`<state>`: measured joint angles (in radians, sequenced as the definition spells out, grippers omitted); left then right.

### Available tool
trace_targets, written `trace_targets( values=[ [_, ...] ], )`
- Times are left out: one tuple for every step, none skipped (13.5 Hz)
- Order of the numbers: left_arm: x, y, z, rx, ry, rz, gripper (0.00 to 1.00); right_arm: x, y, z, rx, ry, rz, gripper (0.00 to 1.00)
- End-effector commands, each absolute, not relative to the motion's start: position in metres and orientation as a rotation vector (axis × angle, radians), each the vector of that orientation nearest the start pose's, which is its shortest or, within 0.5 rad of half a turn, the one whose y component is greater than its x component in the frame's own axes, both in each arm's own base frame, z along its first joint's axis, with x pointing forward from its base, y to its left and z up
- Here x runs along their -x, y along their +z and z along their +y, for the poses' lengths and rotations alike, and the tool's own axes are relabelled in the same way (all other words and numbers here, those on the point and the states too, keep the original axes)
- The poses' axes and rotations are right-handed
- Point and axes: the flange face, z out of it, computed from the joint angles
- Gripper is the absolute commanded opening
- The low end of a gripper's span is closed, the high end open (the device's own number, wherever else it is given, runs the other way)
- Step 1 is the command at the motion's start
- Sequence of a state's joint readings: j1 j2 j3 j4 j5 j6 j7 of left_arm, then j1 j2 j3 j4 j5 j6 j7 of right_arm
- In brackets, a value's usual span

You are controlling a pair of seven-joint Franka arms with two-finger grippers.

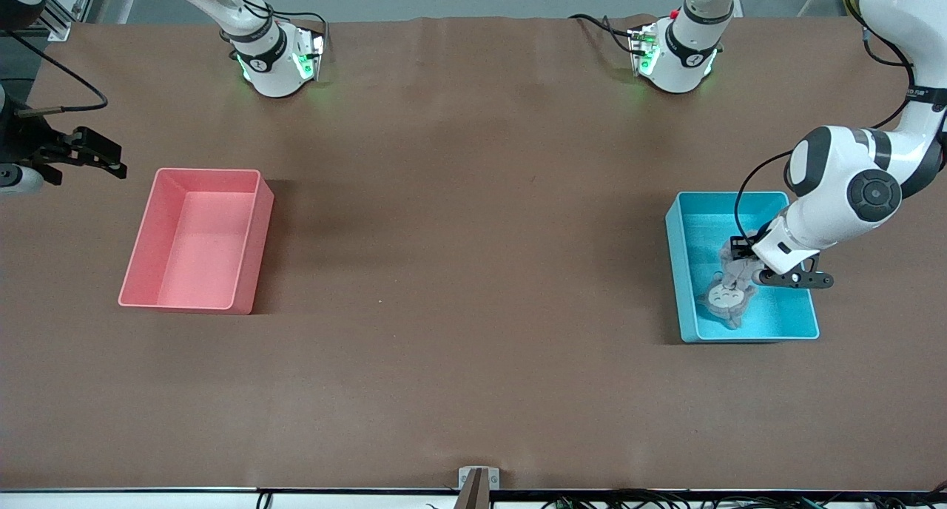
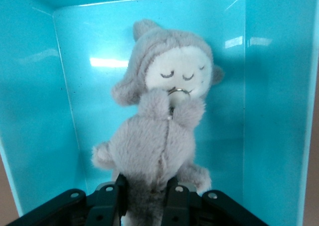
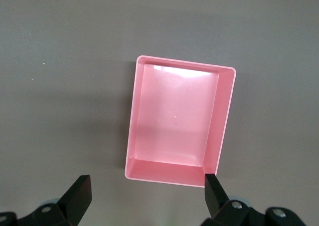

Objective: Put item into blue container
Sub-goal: 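Open the left gripper to drop the face plush and lift away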

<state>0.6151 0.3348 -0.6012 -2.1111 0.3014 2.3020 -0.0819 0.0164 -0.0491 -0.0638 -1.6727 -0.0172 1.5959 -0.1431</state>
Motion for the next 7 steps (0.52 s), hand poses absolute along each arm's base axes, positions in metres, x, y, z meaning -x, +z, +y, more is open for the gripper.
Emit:
trace_targets(
  values=[
    [-0.568, 0.286, 0.017, 3.084, 0.066, 0.184, 1.0, -0.527, 0.616, -0.036, 3.177, -0.02, -0.153, 1.0],
    [-0.57, 0.292, 0.017, 3.078, 0.052, 0.186, 1.0, -0.527, 0.618, -0.037, 3.178, -0.032, -0.15, 1.0],
    [-0.572, 0.298, 0.018, 3.072, 0.043, 0.183, 1.0, -0.528, 0.618, -0.04, 3.179, -0.042, -0.141, 1.0],
    [-0.574, 0.306, 0.019, 3.066, 0.039, 0.176, 1.0, -0.528, 0.619, -0.045, 3.178, -0.044, -0.124, 1.0],
    [-0.576, 0.313, 0.02, 3.064, 0.046, 0.166, 1.0, -0.528, 0.618, -0.046, 3.177, -0.044, -0.121, 1.0],
    [-0.58, 0.323, 0.019, 3.059, 0.044, 0.165, 1.0, -0.527, 0.618, -0.046, 3.177, -0.042, -0.121, 1.0],
    [-0.584, 0.334, 0.021, 3.05, 0.047, 0.153, 1.0, -0.527, 0.618, -0.046, 3.177, -0.042, -0.119, 1.0]
  ],
)
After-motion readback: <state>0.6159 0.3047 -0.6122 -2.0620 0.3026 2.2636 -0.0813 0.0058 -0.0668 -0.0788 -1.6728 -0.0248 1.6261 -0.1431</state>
